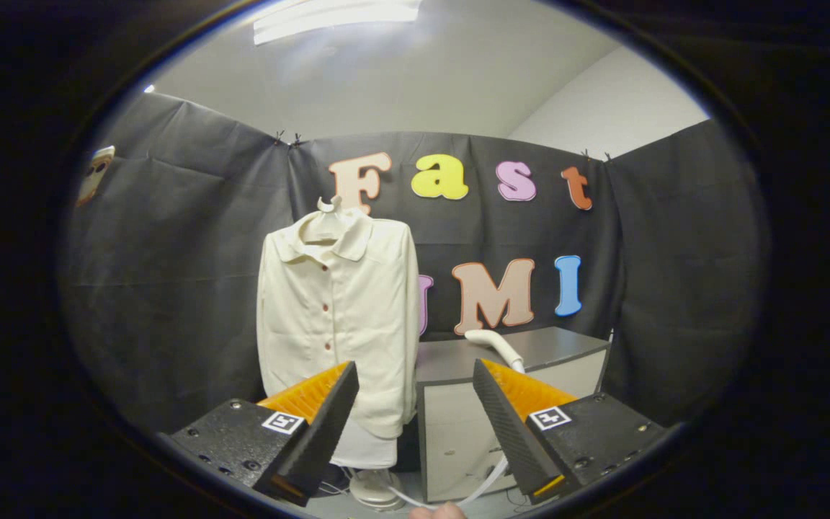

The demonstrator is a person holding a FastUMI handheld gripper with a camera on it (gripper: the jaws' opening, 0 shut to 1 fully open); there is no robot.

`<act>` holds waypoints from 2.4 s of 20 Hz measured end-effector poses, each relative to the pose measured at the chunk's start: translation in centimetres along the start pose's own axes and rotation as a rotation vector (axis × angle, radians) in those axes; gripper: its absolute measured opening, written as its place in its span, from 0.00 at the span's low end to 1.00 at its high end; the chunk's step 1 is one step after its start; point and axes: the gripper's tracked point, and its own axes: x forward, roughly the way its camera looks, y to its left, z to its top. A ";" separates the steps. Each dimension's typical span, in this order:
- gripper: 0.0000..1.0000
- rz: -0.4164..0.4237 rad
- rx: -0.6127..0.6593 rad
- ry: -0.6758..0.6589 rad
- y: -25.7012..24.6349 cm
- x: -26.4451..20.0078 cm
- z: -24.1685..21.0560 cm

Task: Iron the clothes twice with a garment steamer, once on the left side and once on the right side.

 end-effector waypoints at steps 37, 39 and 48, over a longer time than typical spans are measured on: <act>0.98 -0.005 -0.098 0.362 -20.7 38.1 -16.6; 0.96 0.007 -0.070 0.396 -20.7 38.4 -17.1; 0.45 0.014 -0.076 0.477 -21.3 39.8 -17.6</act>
